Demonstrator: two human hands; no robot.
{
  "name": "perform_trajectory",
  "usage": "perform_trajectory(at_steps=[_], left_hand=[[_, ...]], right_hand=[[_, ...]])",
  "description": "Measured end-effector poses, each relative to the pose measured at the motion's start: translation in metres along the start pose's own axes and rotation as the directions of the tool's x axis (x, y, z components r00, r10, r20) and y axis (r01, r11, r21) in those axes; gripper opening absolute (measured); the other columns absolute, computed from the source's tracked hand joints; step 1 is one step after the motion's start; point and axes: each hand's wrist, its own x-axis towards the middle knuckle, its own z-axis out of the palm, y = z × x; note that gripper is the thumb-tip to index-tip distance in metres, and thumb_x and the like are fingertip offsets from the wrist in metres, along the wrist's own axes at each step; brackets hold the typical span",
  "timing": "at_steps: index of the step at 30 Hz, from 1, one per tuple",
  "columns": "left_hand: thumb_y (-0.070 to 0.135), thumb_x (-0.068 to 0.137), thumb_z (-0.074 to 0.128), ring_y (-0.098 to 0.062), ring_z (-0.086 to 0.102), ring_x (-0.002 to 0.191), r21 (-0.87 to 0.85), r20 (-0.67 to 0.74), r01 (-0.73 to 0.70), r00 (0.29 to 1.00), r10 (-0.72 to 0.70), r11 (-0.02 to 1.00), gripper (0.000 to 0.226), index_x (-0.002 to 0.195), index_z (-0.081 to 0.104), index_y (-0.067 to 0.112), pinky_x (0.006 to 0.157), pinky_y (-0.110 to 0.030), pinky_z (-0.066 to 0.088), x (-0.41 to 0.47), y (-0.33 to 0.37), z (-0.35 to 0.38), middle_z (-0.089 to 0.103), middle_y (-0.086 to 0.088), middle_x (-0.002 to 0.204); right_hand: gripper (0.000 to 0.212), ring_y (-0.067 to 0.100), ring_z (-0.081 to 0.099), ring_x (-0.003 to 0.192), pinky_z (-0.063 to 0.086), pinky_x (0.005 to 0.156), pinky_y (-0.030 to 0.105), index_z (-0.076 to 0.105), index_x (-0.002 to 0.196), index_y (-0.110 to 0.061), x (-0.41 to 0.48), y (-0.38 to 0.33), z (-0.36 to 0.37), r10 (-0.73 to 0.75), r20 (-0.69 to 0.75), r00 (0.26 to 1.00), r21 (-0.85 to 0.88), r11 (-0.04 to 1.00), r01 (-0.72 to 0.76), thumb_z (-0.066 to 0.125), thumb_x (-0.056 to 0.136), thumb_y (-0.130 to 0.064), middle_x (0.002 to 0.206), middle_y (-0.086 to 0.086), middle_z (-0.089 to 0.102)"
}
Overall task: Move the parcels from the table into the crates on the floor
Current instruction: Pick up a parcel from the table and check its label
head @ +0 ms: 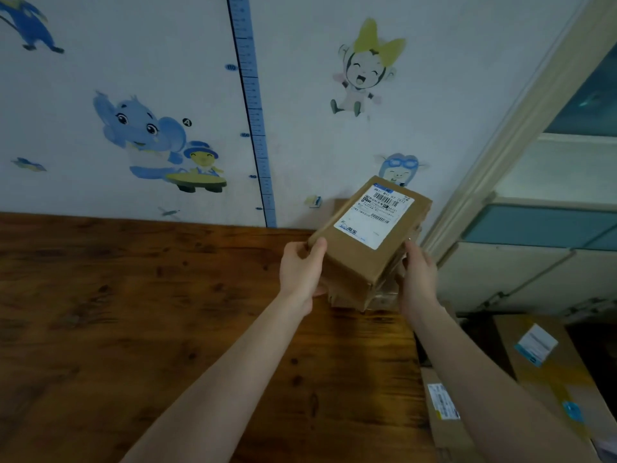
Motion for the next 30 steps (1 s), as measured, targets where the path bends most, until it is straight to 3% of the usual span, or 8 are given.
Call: perform_trajectory(at_steps=[2, 4, 8, 12, 16, 24, 27, 30], left_hand=[[0.042, 0.093, 0.054, -0.003, 0.048, 0.083, 0.133, 0.015, -0.077, 0.997, 0.076, 0.988, 0.029, 0.108, 0.048, 0.018, 0.064, -0.023, 0.042, 0.000, -0.002, 0.001, 0.052, 0.007, 0.096], [0.048, 0.092, 0.052, -0.002, 0.046, 0.083, 0.221, 0.097, -0.095, 0.992, 0.075, 0.971, 0.038, 0.113, 0.049, 0.015, 0.064, -0.021, 0.035, 0.000, -0.003, 0.002, 0.052, 0.008, 0.098], [0.054, 0.095, 0.041, -0.015, 0.043, 0.117, 0.315, 0.293, -0.087, 0.956, -0.010, 0.945, 0.059, 0.141, 0.036, 0.018, 0.091, -0.029, 0.031, -0.002, -0.005, 0.011, 0.045, 0.000, 0.138], [0.065, 0.093, 0.016, -0.018, 0.021, 0.143, 0.286, 0.400, -0.070, 0.915, -0.052, 0.956, 0.065, 0.149, 0.021, 0.033, 0.113, -0.041, 0.017, 0.006, -0.003, 0.024, 0.024, 0.005, 0.156], [0.068, 0.091, 0.008, -0.019, 0.022, 0.144, 0.230, 0.398, 0.030, 0.909, -0.122, 0.973, 0.070, 0.150, 0.019, 0.031, 0.116, -0.040, 0.014, 0.019, -0.007, 0.029, 0.024, 0.001, 0.156], [0.073, 0.086, 0.010, -0.020, 0.023, 0.143, 0.193, 0.409, 0.043, 0.905, -0.120, 0.980, 0.075, 0.150, 0.017, 0.035, 0.118, -0.043, 0.015, 0.031, -0.013, 0.041, 0.025, 0.001, 0.156], [0.070, 0.089, 0.010, -0.018, 0.030, 0.140, 0.163, 0.415, 0.042, 0.903, -0.107, 0.986, 0.071, 0.149, 0.020, 0.035, 0.112, -0.036, 0.022, 0.031, -0.014, 0.044, 0.032, 0.001, 0.153], [0.074, 0.084, 0.011, -0.019, 0.028, 0.141, 0.168, 0.395, 0.044, 0.912, -0.108, 0.985, 0.076, 0.149, 0.021, 0.036, 0.116, -0.041, 0.018, 0.033, -0.015, 0.041, 0.030, 0.001, 0.154]], right_hand=[[0.032, 0.015, 0.053, 0.111, 0.045, 0.079, 0.031, 0.054, 0.127, -0.018, -0.001, 0.008, -0.006, 0.007, 0.014, 1.000, 0.010, 1.000, -0.007, 0.048, 0.097, -0.026, 0.120, -0.002, 0.058], [0.032, 0.016, 0.060, 0.108, 0.050, 0.077, 0.030, 0.056, 0.127, -0.020, 0.002, 0.005, -0.010, 0.020, 0.045, 0.999, 0.027, 0.999, -0.021, 0.048, 0.097, -0.028, 0.118, 0.002, 0.064], [0.025, 0.017, 0.069, 0.086, 0.053, 0.071, 0.030, 0.067, 0.103, -0.020, 0.007, -0.014, -0.012, 0.096, 0.133, 0.986, -0.020, 0.995, -0.094, 0.051, 0.095, -0.039, 0.088, 0.001, 0.074], [0.026, 0.014, 0.068, 0.071, 0.053, 0.069, 0.028, 0.066, 0.085, -0.020, 0.018, -0.027, -0.008, 0.140, 0.136, 0.981, -0.006, 0.990, -0.141, 0.053, 0.094, -0.040, 0.063, -0.005, 0.072], [0.023, 0.008, 0.068, 0.054, 0.053, 0.061, 0.025, 0.064, 0.085, -0.018, 0.030, -0.035, -0.004, 0.173, 0.158, 0.972, 0.065, 0.980, -0.185, 0.053, 0.095, -0.036, 0.060, -0.004, 0.071], [0.024, 0.010, 0.067, 0.050, 0.054, 0.046, 0.020, 0.064, 0.083, -0.016, 0.048, -0.041, 0.000, 0.203, 0.229, 0.952, 0.089, 0.970, -0.228, 0.051, 0.097, -0.031, 0.058, -0.002, 0.069], [0.024, 0.011, 0.066, 0.048, 0.052, 0.043, 0.020, 0.064, 0.082, -0.015, 0.050, -0.042, -0.001, 0.219, 0.228, 0.949, 0.092, 0.965, -0.245, 0.051, 0.096, -0.030, 0.057, -0.001, 0.069], [0.022, 0.010, 0.067, 0.050, 0.053, 0.045, 0.020, 0.065, 0.082, -0.015, 0.052, -0.040, 0.002, 0.211, 0.235, 0.949, 0.091, 0.967, -0.238, 0.053, 0.095, -0.029, 0.058, -0.001, 0.069]])
